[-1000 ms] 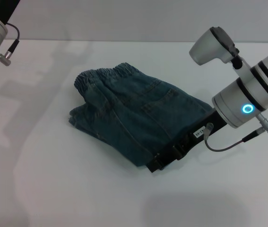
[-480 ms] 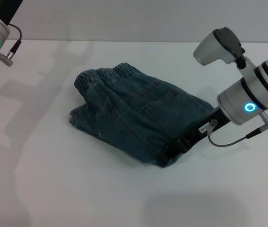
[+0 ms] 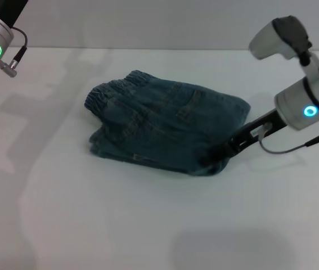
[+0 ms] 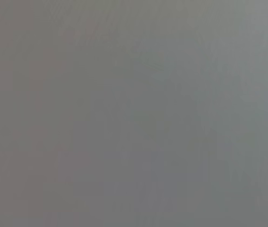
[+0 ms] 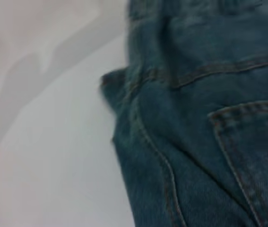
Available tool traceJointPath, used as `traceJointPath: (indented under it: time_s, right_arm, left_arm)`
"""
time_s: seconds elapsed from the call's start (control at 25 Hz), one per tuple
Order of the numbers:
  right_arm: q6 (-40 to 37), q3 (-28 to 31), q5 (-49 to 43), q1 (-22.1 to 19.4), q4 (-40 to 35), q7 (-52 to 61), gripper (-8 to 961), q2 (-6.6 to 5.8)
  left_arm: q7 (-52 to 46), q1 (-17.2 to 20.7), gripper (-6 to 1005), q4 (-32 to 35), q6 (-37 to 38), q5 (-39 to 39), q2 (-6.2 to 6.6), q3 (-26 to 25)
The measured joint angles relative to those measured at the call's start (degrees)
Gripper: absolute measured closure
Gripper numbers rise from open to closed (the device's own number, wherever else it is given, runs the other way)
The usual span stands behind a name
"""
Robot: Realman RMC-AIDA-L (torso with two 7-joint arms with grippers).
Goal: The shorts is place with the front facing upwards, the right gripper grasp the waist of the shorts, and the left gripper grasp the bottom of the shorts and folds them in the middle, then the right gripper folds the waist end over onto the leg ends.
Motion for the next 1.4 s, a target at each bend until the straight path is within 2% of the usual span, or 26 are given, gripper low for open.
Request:
traceJointPath:
  time_s: [0.28, 0.44, 0.56, 0.72, 0.88, 1.04, 1.16, 1.4]
  right_arm:
    - [0.40, 3.05, 0.00, -1.23, -3.24, 1.08, 500, -1.99]
    - [-1.41, 5.21, 0.50, -2.37, -5.81, 1.15, 500, -2.20]
    - [-3.53, 8.54, 4.76, -5.57, -10.89, -0.38, 500, -1.82]
    - [-3.48, 13.58, 17.36, -12.54, -18.07, -7.59, 500, -1.61]
    - [0.13, 21.23, 32.02, -18.68, -17.82, -23.39, 500, -1.46]
    - [5.41, 27.37, 44.57, -22.86, -11.93, -46.63, 500, -0.18]
    - [8.95, 32.06, 55.49, -24.12, -4.29, -69.06, 500, 0.59]
    - [10.54, 39.05, 81.02, -23.20, 9.94, -108.64, 500, 1.07]
  left_arm:
    - [0.02, -0.16, 229, -0.01, -0.80, 0.00, 0.11, 0.01]
    - [0.04, -0.16, 229, -0.01, -0.85, 0.01, 0.13, -0.02]
    - [0.05, 0.04, 229, -0.02, -0.78, 0.03, 0.13, -0.25]
    - [0.16, 0.79, 229, -0.02, -0.08, -0.40, 0.13, -0.49]
    - [1.62, 1.72, 229, -0.02, 0.86, -1.67, 0.15, -0.52]
    - [5.10, 2.86, 229, -0.34, 2.84, -3.39, 0.13, -0.53]
    - [10.36, 3.58, 229, -2.05, 5.30, -6.57, 0.03, -0.53]
    - [17.94, 4.13, 229, -5.49, 6.62, -12.04, 0.03, -0.53]
